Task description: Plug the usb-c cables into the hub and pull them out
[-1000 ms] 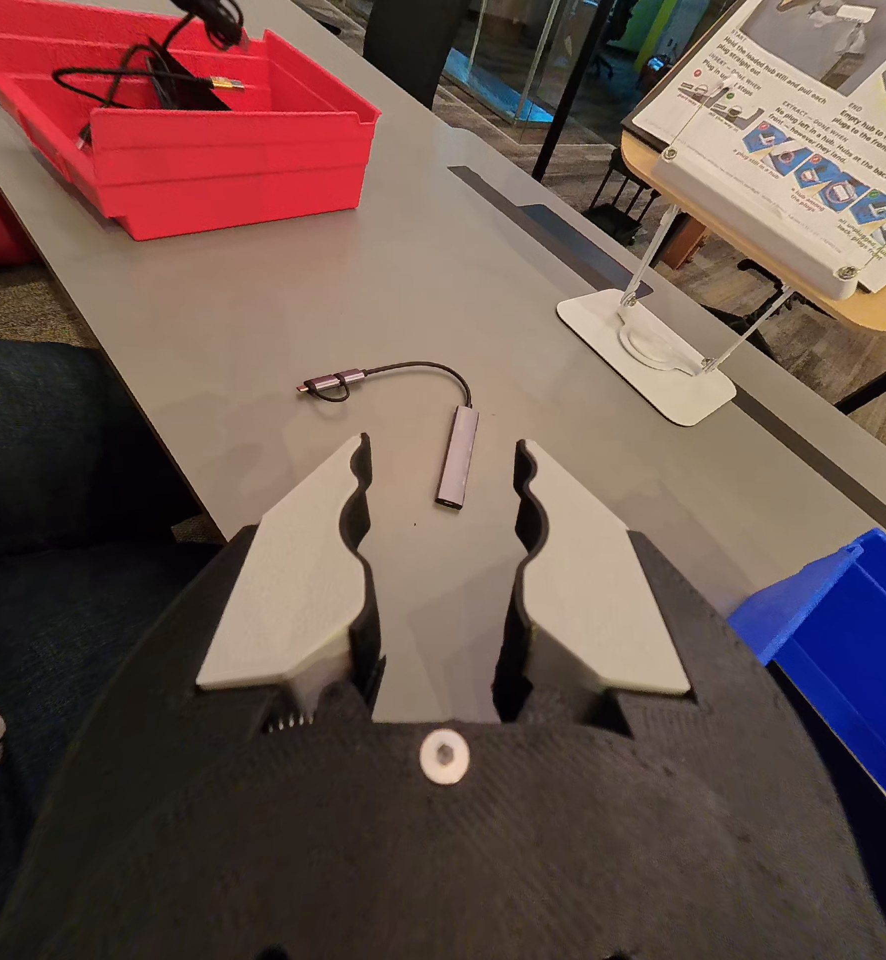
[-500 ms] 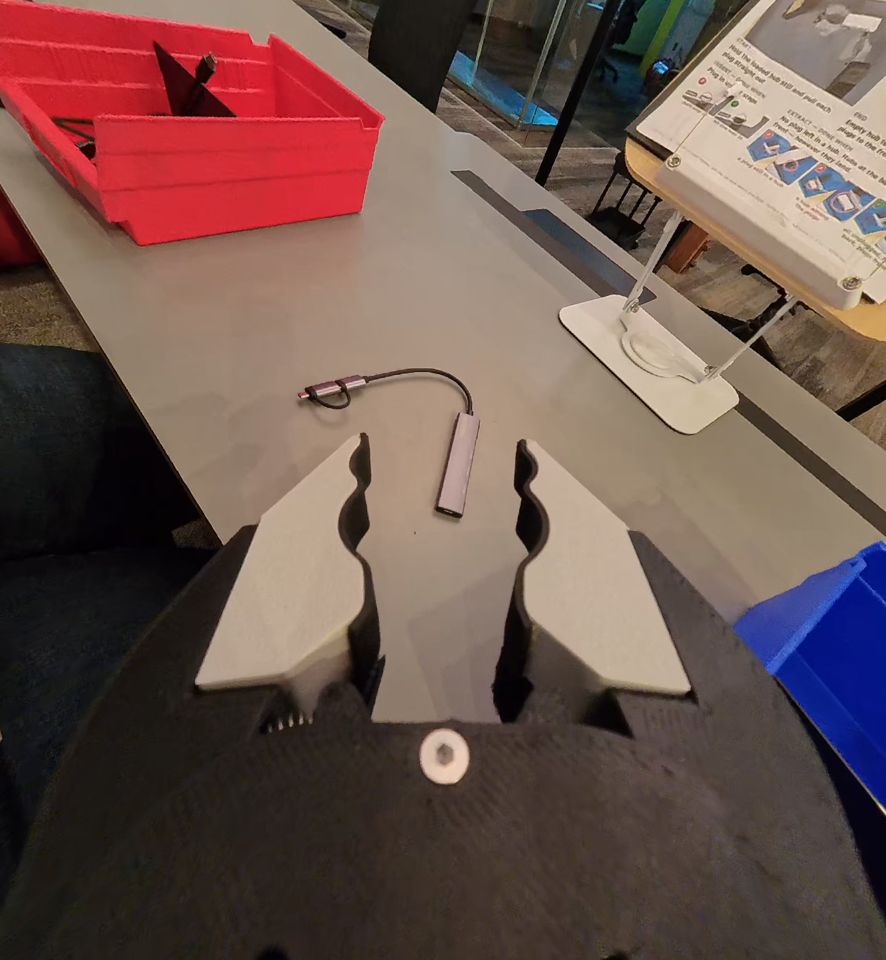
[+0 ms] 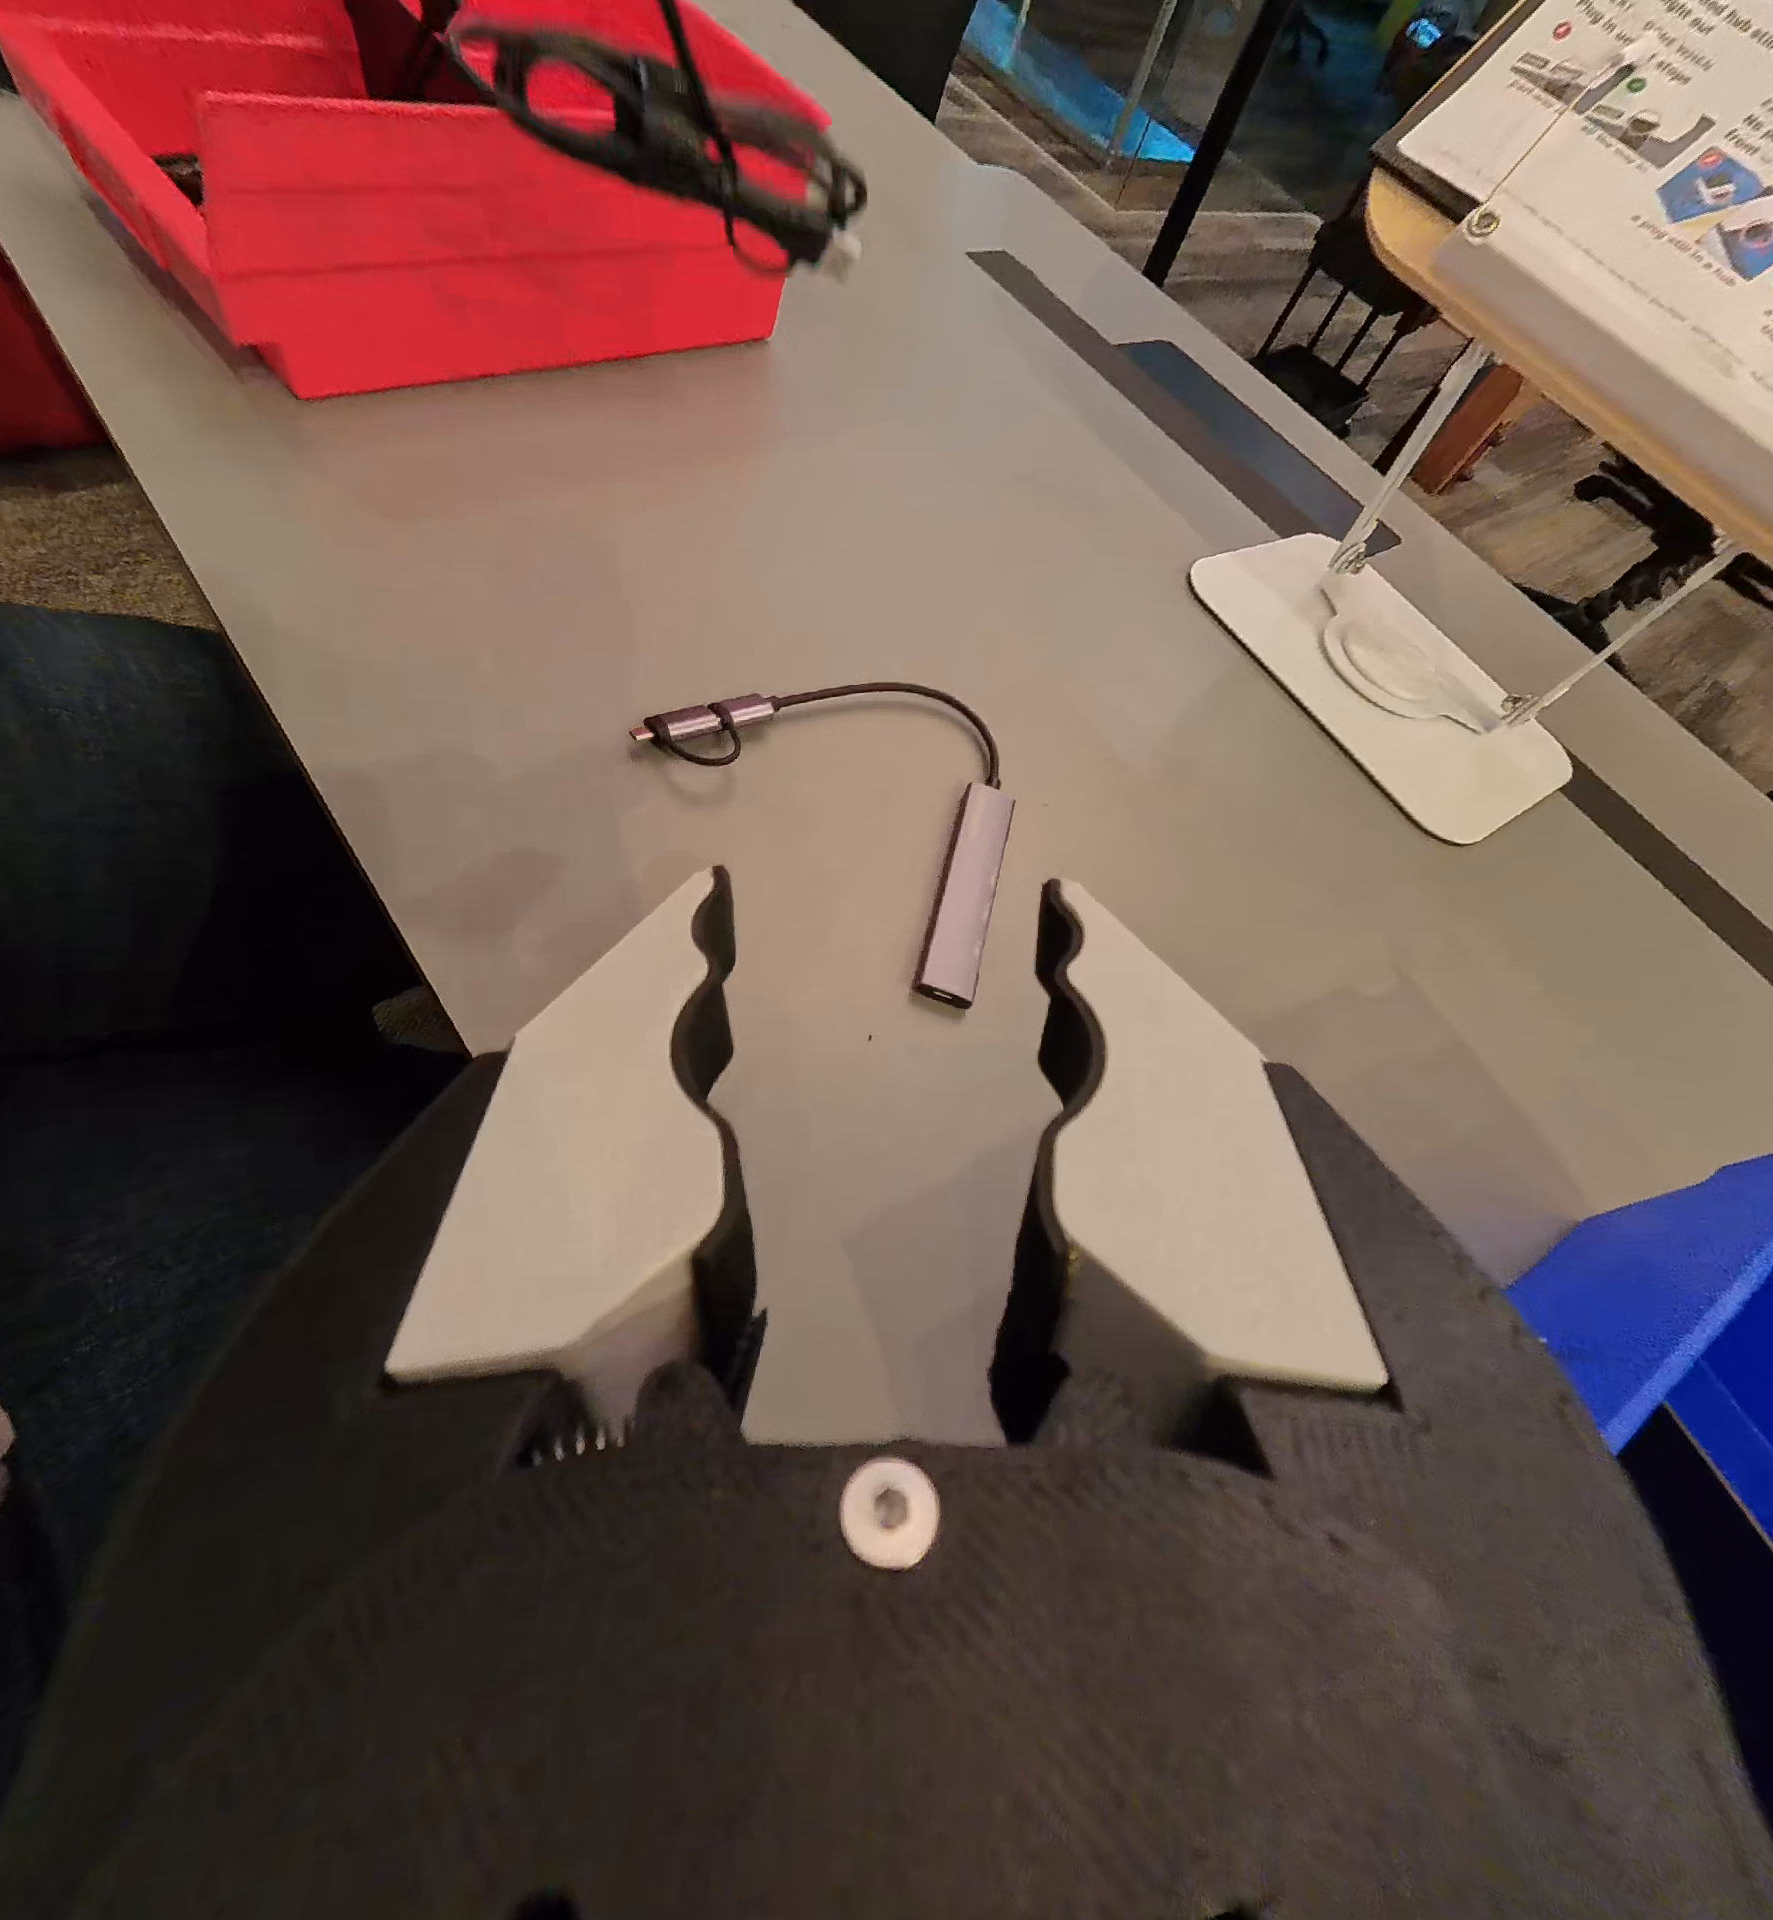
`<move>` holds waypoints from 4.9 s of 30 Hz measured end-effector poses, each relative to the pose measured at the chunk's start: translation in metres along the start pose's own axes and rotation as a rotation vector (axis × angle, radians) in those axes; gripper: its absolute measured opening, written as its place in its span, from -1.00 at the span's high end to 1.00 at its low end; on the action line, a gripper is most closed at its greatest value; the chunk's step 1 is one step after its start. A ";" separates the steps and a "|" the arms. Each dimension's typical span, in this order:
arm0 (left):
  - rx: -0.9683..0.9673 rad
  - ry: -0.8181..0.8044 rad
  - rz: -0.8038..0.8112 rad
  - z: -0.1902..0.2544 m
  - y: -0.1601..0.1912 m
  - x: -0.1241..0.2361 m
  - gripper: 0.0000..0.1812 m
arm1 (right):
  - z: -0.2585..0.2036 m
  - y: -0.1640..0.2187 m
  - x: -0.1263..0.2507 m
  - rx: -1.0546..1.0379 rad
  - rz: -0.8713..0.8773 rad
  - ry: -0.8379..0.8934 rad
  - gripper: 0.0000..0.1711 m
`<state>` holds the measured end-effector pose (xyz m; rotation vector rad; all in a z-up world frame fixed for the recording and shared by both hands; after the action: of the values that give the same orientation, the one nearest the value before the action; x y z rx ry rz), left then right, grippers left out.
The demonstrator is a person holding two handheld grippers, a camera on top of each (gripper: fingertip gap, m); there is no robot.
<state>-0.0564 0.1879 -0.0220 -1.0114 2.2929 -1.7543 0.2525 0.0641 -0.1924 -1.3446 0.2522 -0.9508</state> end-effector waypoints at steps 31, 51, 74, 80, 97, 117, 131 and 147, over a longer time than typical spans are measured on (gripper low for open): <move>-0.054 0.790 -0.192 0.105 0.111 -0.087 0.92 | -0.027 -0.045 -0.116 -0.001 0.142 -0.581 0.94; -0.307 0.075 0.052 0.119 0.101 -0.079 0.61 | 0.011 -0.027 -0.123 -0.925 0.443 -0.691 0.97; -0.140 0.303 -0.185 0.109 0.101 -0.092 0.90 | -0.005 -0.057 -0.099 0.674 0.113 -0.058 0.78; 0.024 0.438 -0.235 0.099 0.093 -0.097 0.90 | -0.028 -0.057 -0.110 1.036 0.101 0.048 0.82; 0.166 0.350 -0.041 0.086 0.094 -0.098 0.73 | -0.004 -0.054 -0.121 0.573 0.179 0.021 0.95; 0.524 0.411 0.161 0.086 0.101 -0.101 0.84 | -0.018 -0.056 -0.117 0.604 0.262 0.157 0.94; 0.628 0.440 0.211 0.088 0.100 -0.099 0.86 | -0.020 -0.058 -0.112 0.613 0.308 0.212 0.94; 0.544 0.349 0.237 0.085 0.104 -0.094 0.87 | -0.009 -0.058 -0.105 0.611 0.276 0.175 0.88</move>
<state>0.0081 0.1811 -0.1726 -0.3469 1.8037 -2.3861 0.1561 0.1355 -0.1804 -0.6491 0.2464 -0.8210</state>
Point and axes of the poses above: each gripper's, where its closed fingertips meet, x back along the fingers, y out of its underside, z = x × y across the jaws, the point moved 9 cm from there along x, back along the fingers, and after that the axes turned 6 degrees about z, right-handed, at the moved point
